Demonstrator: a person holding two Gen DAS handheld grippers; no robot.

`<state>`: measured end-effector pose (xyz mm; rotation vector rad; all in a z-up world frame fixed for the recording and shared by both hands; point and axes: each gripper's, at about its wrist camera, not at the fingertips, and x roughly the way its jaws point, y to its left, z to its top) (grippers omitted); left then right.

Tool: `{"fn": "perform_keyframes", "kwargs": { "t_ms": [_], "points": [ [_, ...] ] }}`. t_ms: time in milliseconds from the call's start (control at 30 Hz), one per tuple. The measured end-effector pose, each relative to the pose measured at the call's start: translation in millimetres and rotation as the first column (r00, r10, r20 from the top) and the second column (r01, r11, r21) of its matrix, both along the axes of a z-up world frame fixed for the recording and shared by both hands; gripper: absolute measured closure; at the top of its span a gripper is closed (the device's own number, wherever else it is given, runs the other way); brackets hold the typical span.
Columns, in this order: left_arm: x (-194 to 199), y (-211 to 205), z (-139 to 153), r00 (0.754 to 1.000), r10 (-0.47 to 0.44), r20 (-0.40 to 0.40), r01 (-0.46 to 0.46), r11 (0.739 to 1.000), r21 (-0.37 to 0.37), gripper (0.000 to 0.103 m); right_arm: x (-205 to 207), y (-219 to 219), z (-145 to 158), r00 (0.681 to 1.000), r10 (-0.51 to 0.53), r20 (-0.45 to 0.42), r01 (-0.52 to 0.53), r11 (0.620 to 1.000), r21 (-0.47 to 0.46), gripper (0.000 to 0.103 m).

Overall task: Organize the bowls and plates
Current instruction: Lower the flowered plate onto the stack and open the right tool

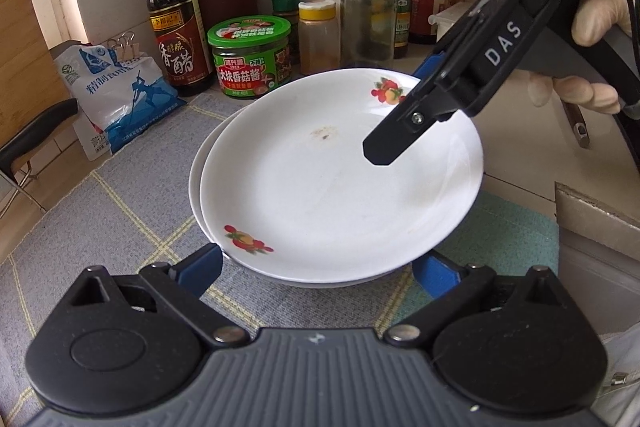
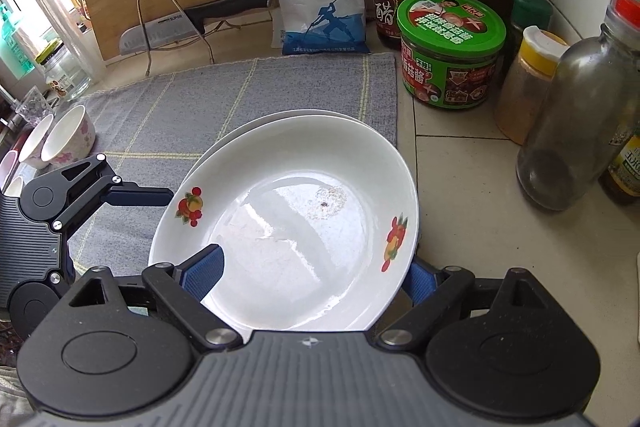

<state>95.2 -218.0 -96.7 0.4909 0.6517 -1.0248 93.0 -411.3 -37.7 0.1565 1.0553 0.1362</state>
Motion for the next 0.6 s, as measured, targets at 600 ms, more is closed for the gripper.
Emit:
{"fn": "perform_keyframes", "kwargs": {
  "t_ms": [600],
  "points": [
    [-8, 7, 8, 0.998, 0.055, 0.030, -0.054, 0.998, -0.031, 0.002, -11, 18, 7, 0.999, 0.032, 0.041, -0.026, 0.990, -0.136, 0.000]
  ]
}}
